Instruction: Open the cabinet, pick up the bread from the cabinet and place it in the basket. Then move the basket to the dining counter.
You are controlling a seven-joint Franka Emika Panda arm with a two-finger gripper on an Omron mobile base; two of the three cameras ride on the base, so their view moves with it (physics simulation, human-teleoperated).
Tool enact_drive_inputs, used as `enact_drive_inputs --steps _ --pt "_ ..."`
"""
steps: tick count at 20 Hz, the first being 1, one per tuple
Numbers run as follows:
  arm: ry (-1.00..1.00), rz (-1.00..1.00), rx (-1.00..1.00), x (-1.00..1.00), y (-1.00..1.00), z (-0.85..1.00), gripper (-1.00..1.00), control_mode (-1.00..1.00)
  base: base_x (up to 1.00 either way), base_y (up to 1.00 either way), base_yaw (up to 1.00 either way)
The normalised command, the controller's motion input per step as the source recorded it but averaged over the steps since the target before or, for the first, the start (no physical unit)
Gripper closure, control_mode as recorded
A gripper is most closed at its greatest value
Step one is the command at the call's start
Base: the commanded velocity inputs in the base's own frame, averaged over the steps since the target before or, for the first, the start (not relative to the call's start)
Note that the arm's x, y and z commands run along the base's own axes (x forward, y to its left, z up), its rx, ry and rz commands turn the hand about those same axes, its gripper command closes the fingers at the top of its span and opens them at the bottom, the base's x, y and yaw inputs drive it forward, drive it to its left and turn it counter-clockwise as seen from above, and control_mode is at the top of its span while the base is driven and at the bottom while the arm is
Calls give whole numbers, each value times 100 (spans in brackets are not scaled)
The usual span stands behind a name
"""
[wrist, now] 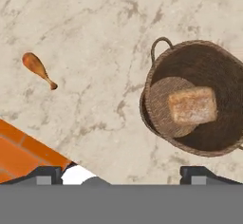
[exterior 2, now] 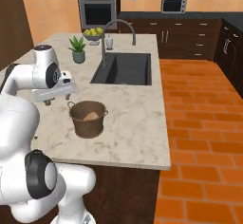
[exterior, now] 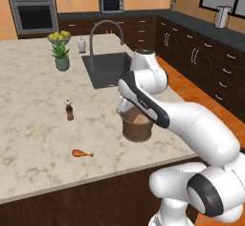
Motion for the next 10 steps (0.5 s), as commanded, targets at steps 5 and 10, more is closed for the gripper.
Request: enact_drive_inputs --steps 5,10 --pt "-12 -14 0 -100 0 94 -100 -100 0 0 0" --pt "-16 -13 -12 -100 3 68 -100 -100 0 0 0"
